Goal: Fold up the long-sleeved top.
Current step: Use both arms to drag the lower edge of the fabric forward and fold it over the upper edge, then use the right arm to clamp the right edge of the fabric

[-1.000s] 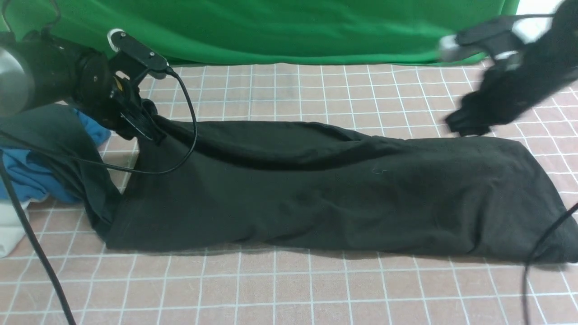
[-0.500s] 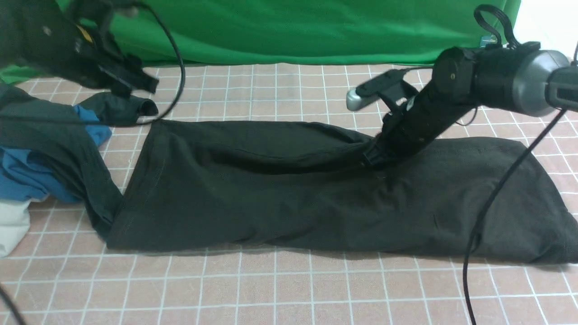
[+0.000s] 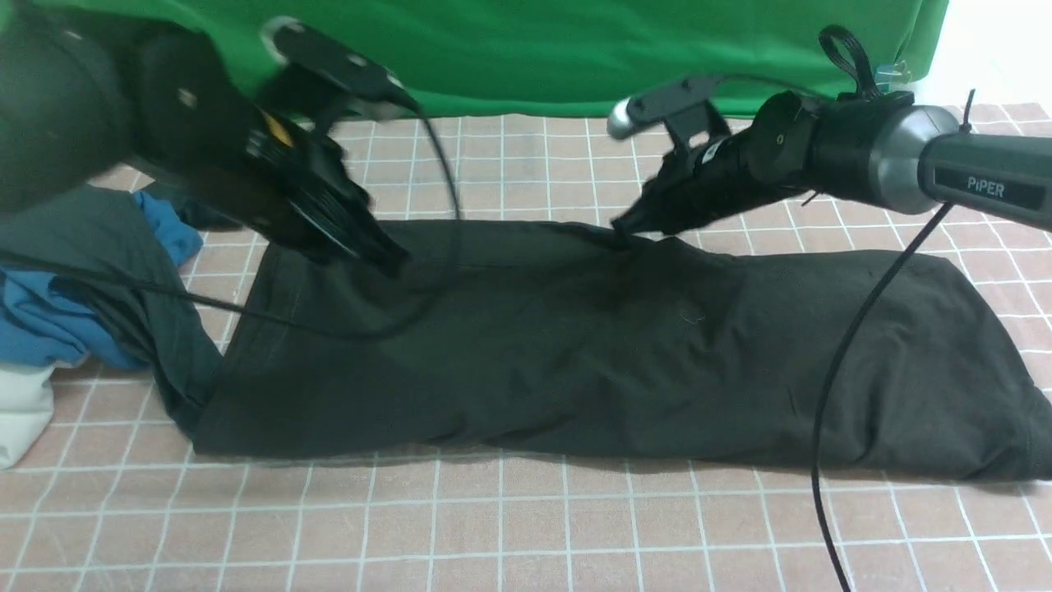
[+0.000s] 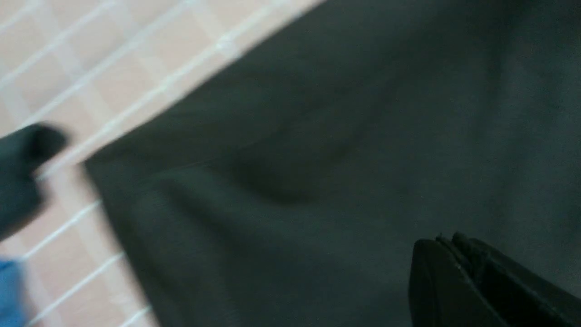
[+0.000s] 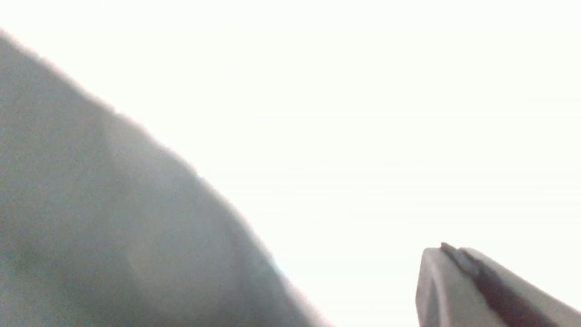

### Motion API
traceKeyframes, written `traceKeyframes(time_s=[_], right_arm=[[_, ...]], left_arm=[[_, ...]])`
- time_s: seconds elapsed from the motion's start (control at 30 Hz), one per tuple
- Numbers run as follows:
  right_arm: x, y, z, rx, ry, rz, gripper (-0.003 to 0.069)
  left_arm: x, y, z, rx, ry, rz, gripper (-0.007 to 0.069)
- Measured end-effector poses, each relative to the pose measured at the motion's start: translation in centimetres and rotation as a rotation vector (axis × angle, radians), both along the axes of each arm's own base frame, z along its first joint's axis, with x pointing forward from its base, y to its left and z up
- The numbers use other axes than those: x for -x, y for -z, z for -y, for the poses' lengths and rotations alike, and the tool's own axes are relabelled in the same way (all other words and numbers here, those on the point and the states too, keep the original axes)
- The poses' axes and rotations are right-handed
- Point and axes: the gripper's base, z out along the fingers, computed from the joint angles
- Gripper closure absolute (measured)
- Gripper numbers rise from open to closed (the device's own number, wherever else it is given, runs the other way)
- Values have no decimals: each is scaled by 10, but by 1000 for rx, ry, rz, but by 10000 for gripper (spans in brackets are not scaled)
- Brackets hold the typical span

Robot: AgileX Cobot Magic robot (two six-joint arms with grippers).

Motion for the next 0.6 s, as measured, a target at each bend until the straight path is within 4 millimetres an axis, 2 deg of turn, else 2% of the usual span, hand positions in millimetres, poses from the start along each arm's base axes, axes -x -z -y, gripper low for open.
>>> traceKeyframes(time_s=[0.13, 0.23, 0.27, 0.33, 0.37, 0.4, 0.5, 0.57, 0.6], right_arm=[[-6, -19, 11, -14, 24, 38, 621], [8, -53, 26, -14, -8, -47, 614], [11, -57, 27, -14, -14, -61, 614], [38, -82, 33, -7, -55, -144, 612], [40, -83, 33, -7, -58, -150, 612], [60, -92, 36, -1, -77, -194, 611], [96, -98, 34, 8, -107, -244, 608], [121, -97, 31, 17, -133, -271, 607], [140, -96, 27, 24, -157, -287, 607]], left_arm=[[-1, 1, 5, 5, 12, 19, 607], [-12, 7, -1, -6, -4, 29, 607], [-15, 7, -3, -8, -9, 28, 607], [-35, 8, -15, -19, -43, 0, 607], [-38, 11, -17, -24, -46, -8, 607], [-52, 11, -26, -38, -41, -47, 607], [-73, 13, -37, -62, 52, -100, 607], [-85, 22, -38, -70, 162, -122, 606], [-92, 28, -38, -60, 224, -126, 603]])
